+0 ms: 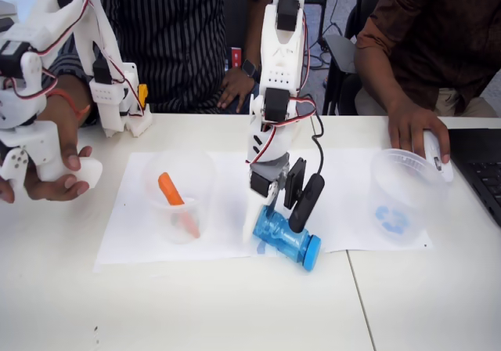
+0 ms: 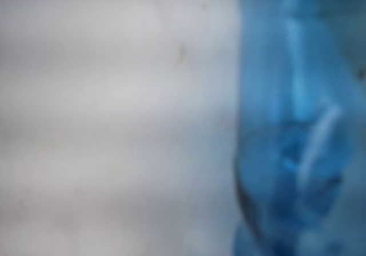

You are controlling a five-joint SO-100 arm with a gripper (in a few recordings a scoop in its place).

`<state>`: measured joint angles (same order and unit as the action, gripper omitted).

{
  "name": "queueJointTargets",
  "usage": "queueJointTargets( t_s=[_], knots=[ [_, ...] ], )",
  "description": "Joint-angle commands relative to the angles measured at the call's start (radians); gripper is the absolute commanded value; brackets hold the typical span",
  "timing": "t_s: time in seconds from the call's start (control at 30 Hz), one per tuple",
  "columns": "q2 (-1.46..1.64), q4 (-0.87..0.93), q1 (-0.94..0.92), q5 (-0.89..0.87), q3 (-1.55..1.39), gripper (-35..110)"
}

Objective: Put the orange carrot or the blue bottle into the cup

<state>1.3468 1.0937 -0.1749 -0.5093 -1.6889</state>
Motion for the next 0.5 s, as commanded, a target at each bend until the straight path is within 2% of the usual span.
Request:
queueJointTargets(
  t_s=[0.0,0.13,0.47],
  knots=[
    [0.048,0.003,-0.017,-0.017,0.089,48],
    [0.038,0.003,-0.017,-0.018,0.089,45],
    [0.051,0.002,-0.017,-0.006,0.089,19]
  ],
)
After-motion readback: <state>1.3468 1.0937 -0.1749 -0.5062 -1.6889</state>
